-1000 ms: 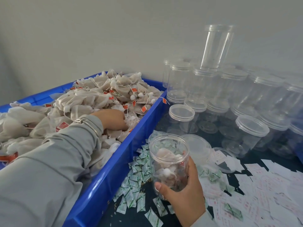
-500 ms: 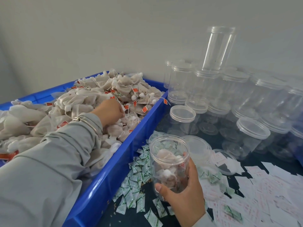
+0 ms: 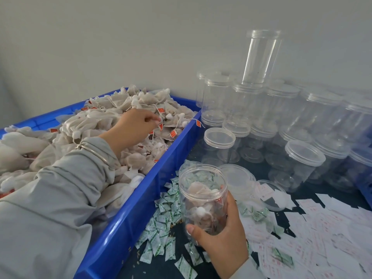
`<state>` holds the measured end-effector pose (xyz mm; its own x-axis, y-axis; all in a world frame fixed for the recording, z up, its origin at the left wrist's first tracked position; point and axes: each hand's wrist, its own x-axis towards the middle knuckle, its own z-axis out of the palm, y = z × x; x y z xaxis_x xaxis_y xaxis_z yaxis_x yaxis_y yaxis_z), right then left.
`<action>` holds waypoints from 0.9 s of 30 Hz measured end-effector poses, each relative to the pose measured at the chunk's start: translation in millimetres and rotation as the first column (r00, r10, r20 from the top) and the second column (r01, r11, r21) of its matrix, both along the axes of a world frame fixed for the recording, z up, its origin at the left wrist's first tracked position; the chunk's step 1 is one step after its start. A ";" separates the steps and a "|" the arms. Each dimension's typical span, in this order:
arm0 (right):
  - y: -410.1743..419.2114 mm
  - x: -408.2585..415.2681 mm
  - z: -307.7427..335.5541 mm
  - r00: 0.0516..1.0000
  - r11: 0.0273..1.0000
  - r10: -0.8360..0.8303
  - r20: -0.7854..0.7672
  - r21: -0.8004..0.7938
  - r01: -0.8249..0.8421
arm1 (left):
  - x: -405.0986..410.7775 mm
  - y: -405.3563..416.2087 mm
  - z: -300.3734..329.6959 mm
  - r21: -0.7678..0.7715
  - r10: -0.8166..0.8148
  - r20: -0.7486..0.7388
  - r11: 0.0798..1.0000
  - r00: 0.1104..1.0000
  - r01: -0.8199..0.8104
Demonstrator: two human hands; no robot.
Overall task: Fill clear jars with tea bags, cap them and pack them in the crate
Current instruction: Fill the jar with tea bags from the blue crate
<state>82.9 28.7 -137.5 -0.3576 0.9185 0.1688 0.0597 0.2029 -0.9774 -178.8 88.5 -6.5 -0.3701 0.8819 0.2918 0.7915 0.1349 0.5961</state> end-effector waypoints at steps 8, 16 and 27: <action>-2.4 -1.9 -0.3 0.999 1.000 -0.016 0.035 0.021 0.015 | 21.8 -10.6 9.0 0.225 -0.235 0.292 0.959 0.927 0.172; -4.6 -3.6 -1.2 0.996 0.999 -0.003 0.086 0.036 0.000 | 50.6 -35.8 35.4 0.590 -0.658 0.753 0.680 0.006 0.436; -4.7 -3.1 -2.2 0.997 0.998 0.017 0.081 0.059 -0.022 | 79.6 -29.4 0.8 0.271 -0.580 0.813 0.453 0.050 0.850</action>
<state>79.8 24.0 -139.8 -0.3902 0.9003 0.1930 0.1329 0.2625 -0.9557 -99.2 59.1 -5.7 0.5774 0.8117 0.0883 -0.1584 0.0053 0.9874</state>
